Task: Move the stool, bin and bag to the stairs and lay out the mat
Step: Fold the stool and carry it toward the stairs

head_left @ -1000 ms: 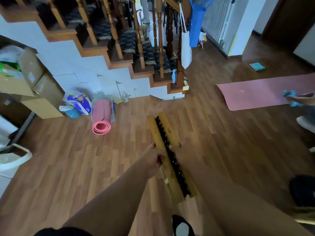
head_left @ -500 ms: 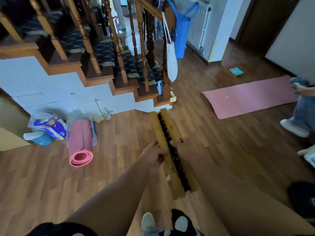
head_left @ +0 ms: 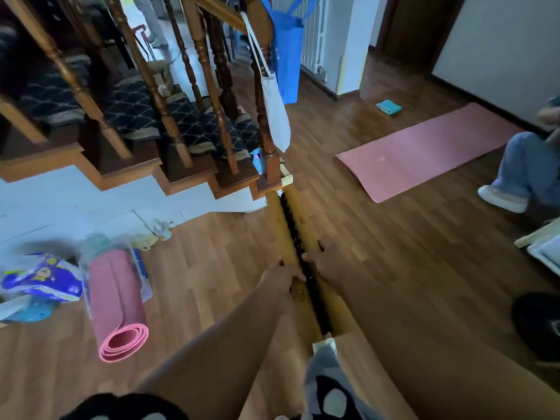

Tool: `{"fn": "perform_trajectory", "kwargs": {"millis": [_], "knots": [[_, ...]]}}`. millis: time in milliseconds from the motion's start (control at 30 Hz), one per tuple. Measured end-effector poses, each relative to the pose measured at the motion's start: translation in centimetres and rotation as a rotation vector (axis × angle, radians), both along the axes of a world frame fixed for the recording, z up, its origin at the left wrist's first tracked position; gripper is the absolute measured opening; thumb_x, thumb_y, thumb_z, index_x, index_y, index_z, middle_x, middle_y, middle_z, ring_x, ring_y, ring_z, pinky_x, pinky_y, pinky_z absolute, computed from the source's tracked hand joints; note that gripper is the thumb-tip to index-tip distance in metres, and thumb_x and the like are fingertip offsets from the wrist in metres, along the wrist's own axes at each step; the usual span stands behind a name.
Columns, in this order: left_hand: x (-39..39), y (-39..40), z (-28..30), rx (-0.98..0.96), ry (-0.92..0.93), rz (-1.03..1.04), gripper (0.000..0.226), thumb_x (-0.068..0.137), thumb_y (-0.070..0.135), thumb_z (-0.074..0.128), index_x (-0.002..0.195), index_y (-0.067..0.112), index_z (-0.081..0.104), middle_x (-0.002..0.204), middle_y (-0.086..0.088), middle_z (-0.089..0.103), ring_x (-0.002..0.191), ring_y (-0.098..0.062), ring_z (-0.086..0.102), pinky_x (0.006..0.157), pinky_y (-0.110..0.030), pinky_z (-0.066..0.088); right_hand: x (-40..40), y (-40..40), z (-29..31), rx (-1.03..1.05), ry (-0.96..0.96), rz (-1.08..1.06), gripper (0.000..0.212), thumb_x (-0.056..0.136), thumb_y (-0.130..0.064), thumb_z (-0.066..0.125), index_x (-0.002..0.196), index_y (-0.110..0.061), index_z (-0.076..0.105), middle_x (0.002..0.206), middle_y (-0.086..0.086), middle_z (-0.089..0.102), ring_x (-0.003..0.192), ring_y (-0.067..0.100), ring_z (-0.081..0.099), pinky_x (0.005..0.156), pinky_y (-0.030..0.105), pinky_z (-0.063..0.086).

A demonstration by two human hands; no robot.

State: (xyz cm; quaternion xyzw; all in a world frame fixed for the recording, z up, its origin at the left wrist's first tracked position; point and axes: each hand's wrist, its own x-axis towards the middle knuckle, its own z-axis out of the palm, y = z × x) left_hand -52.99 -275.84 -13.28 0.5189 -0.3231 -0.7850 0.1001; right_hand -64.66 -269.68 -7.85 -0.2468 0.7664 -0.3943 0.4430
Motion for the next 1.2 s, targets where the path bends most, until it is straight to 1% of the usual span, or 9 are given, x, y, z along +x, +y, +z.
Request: {"fn": "perform_trajectory", "kwargs": {"millis": [100, 167, 267, 533, 700, 800, 967, 1100, 1200], "knots": [[-2.5, -3.0, -0.5, -0.019, -0.042, -0.005, 0.06, 0.047, -0.004, 0.061, 0.104, 0.01, 0.069, 0.104, -0.019, 0.07, 0.097, -0.04, 0.066, 0.083, -0.054, 0.056, -2.5, -3.2, -1.1, 0.05, 0.002, 0.018, 0.046, 0.093, -0.018, 0.063, 0.134, -0.002, 0.05, 0.121, 0.009, 0.052, 0.106, 0.019, 0.047, 0.086, 0.027, 0.036], [-4.6, -5.7, -0.8, -0.054, -0.113, -0.01, 0.055, 0.053, -0.005, 0.059, 0.104, 0.012, 0.07, 0.103, -0.016, 0.071, 0.096, -0.037, 0.067, 0.084, -0.052, 0.057, -4.3, -6.0, -2.2, 0.071, -0.01, 0.018, 0.033, 0.09, -0.019, 0.066, 0.12, -0.007, 0.057, 0.112, 0.001, 0.056, 0.106, 0.021, 0.054, 0.09, 0.032, 0.044], [-8.3, -10.3, -1.3, -0.1, -0.183, -0.069, 0.058, 0.051, 0.002, 0.067, 0.106, 0.017, 0.071, 0.105, -0.014, 0.072, 0.097, -0.035, 0.067, 0.086, -0.05, 0.057, -7.9, -10.6, -3.7, 0.097, -0.045, -0.004, 0.025, 0.085, -0.02, 0.068, 0.106, -0.009, 0.062, 0.105, 0.009, 0.066, 0.1, 0.028, 0.062, 0.092, 0.047, 0.053], [-15.9, -19.3, -0.9, -0.059, -0.145, 0.09, 0.044, 0.071, -0.011, 0.06, 0.109, 0.009, 0.066, 0.108, -0.015, 0.069, 0.095, -0.031, 0.065, 0.067, -0.037, 0.057, -16.0, -20.2, -4.5, 0.144, -0.104, 0.106, 0.042, 0.084, -0.013, 0.065, 0.124, -0.016, 0.053, 0.114, 0.007, 0.062, 0.105, 0.027, 0.059, 0.095, 0.044, 0.05], [-17.6, -24.7, -4.6, -0.034, -0.167, 0.058, 0.06, 0.055, 0.001, 0.071, 0.113, 0.012, 0.067, 0.105, -0.019, 0.072, 0.098, -0.037, 0.069, 0.085, -0.051, 0.057, -17.9, -24.5, -7.0, 0.195, -0.058, 0.121, 0.035, 0.086, -0.015, 0.067, 0.118, -0.005, 0.058, 0.102, 0.009, 0.063, 0.095, 0.024, 0.061, 0.088, 0.035, 0.054], [-18.1, -27.5, -5.5, -0.025, -0.173, 0.015, 0.063, 0.054, 0.006, 0.076, 0.116, 0.016, 0.065, 0.103, -0.013, 0.073, 0.098, -0.033, 0.069, 0.089, -0.049, 0.055, -19.1, -27.3, -8.3, 0.213, -0.089, 0.096, 0.032, 0.09, -0.013, 0.063, 0.12, -0.002, 0.058, 0.099, 0.007, 0.061, 0.091, 0.021, 0.06, 0.075, 0.023, 0.051], [-18.8, -32.9, -6.7, 0.038, -0.183, -0.008, 0.042, 0.08, -0.009, 0.063, 0.117, 0.011, 0.059, 0.1, -0.007, 0.065, 0.086, -0.022, 0.061, 0.058, -0.03, 0.052, -20.9, -32.0, -11.3, 0.31, -0.071, 0.002, 0.031, 0.085, -0.021, 0.068, 0.115, -0.016, 0.065, 0.104, 0.006, 0.068, 0.096, 0.024, 0.064, 0.092, 0.04, 0.053], [-19.7, -37.0, -8.7, 0.015, -0.22, -0.059, 0.047, 0.08, -0.009, 0.066, 0.12, 0.012, 0.057, 0.101, -0.002, 0.063, 0.087, -0.018, 0.058, 0.074, -0.032, 0.049, -22.2, -35.7, -13.9, 0.313, -0.069, -0.015, 0.028, 0.086, -0.016, 0.066, 0.114, -0.015, 0.065, 0.103, 0.005, 0.067, 0.097, 0.023, 0.064, 0.087, 0.035, 0.053], [-20.4, -39.6, -11.3, 0.003, -0.268, -0.115, 0.051, 0.075, -0.01, 0.072, 0.121, 0.007, 0.057, 0.106, -0.003, 0.063, 0.093, -0.019, 0.059, 0.082, -0.031, 0.052, -22.9, -37.7, -16.6, 0.32, -0.073, -0.04, 0.039, 0.083, -0.015, 0.068, 0.121, -0.012, 0.063, 0.111, 0.007, 0.067, 0.102, 0.025, 0.064, 0.094, 0.04, 0.053]]}}
